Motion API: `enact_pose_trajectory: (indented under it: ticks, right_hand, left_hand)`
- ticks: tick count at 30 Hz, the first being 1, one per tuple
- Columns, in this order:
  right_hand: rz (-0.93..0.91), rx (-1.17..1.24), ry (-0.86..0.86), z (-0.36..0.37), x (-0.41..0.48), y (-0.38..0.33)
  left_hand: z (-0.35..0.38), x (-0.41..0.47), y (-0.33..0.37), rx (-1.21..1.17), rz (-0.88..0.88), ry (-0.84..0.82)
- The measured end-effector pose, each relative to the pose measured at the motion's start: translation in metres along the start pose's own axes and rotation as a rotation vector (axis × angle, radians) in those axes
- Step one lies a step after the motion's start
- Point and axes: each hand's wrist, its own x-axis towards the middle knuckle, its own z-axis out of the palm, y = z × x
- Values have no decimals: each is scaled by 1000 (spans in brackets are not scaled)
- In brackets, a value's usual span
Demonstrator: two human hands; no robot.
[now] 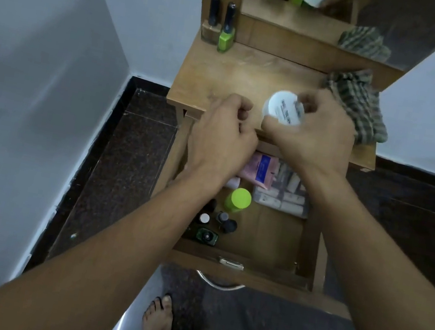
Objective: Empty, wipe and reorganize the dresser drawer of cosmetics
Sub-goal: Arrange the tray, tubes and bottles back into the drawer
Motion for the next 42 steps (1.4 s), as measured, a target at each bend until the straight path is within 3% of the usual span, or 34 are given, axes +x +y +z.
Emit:
enact_pose_trajectory:
  ticks: [13, 21, 37, 42]
  right_hand:
    - [5, -307, -358, 10, -94, 82]
    - [43, -376, -465, 27, -103, 91]
    - [38, -489, -476, 26, -103, 89]
    - [-97, -335, -290, 3, -51, 41]
  left_hand:
    - [24, -55, -12, 59, -19, -50]
    - [31, -67, -11, 80, -5, -63]
    - [25, -66, -20, 42, -14, -32]
    - [8, -41, -18, 24, -37, 76]
